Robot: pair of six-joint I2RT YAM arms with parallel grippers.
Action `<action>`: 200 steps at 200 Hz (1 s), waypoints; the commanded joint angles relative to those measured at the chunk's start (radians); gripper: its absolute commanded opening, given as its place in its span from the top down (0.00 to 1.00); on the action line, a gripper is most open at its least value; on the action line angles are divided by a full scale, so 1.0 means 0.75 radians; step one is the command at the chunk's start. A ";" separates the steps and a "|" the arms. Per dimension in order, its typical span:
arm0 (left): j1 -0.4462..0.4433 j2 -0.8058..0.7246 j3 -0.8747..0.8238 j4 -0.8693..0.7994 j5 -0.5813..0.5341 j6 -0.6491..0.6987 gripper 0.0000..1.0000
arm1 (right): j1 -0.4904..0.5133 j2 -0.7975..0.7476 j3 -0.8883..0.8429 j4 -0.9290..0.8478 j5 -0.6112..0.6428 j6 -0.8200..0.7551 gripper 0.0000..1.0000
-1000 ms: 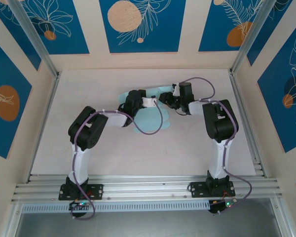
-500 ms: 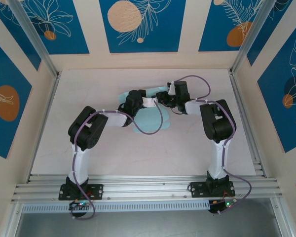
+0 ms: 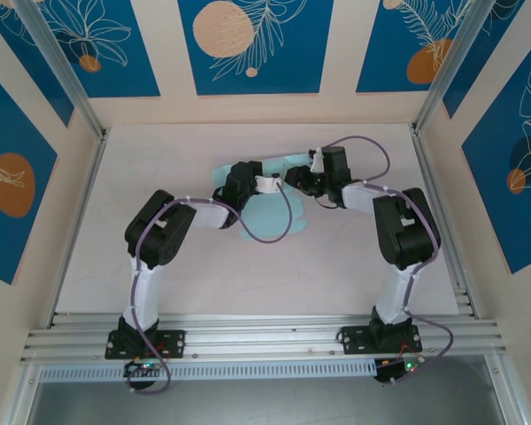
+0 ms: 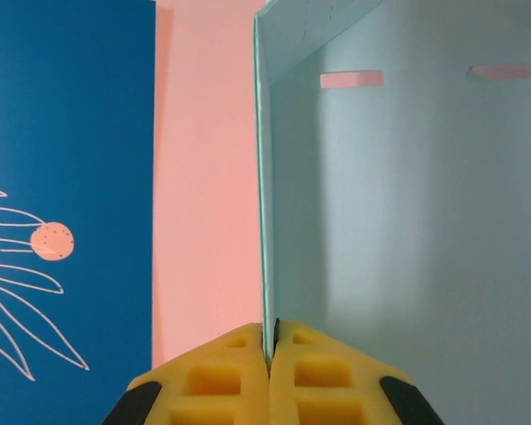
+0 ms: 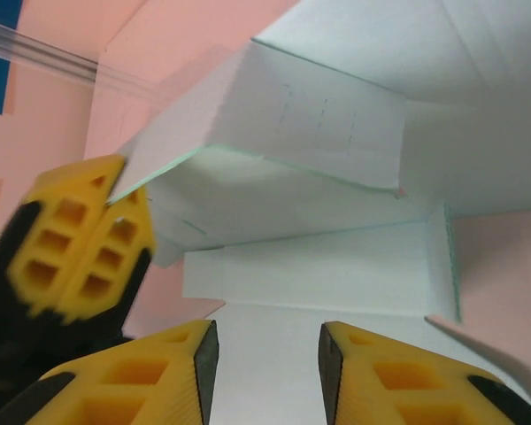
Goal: Fold the paper box
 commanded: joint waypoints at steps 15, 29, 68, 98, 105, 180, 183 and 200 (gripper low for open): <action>-0.017 0.049 -0.043 0.042 0.009 0.058 1.00 | -0.060 -0.185 -0.131 -0.070 0.003 -0.060 0.61; -0.016 0.050 -0.044 0.050 0.014 0.058 1.00 | -0.102 -0.239 -0.158 -0.069 0.000 -0.067 0.60; -0.015 0.049 -0.043 0.062 0.017 0.078 1.00 | -0.255 -0.183 -0.004 -0.195 -0.027 -0.133 0.60; -0.016 0.042 -0.045 0.057 0.017 0.065 1.00 | -0.347 0.066 0.248 -0.248 -0.146 -0.103 0.62; -0.016 0.042 -0.048 0.057 0.017 0.065 1.00 | -0.356 0.124 0.304 -0.254 -0.162 -0.092 0.62; -0.016 0.064 -0.037 0.064 0.023 0.087 1.00 | -0.305 0.615 0.871 -0.506 -0.297 -0.133 0.64; -0.016 0.065 -0.037 0.066 0.023 0.090 1.00 | -0.303 0.624 0.883 -0.512 -0.297 -0.135 0.64; -0.016 0.067 -0.036 0.077 0.024 0.102 1.00 | -0.296 0.680 0.937 -0.539 -0.322 -0.140 0.64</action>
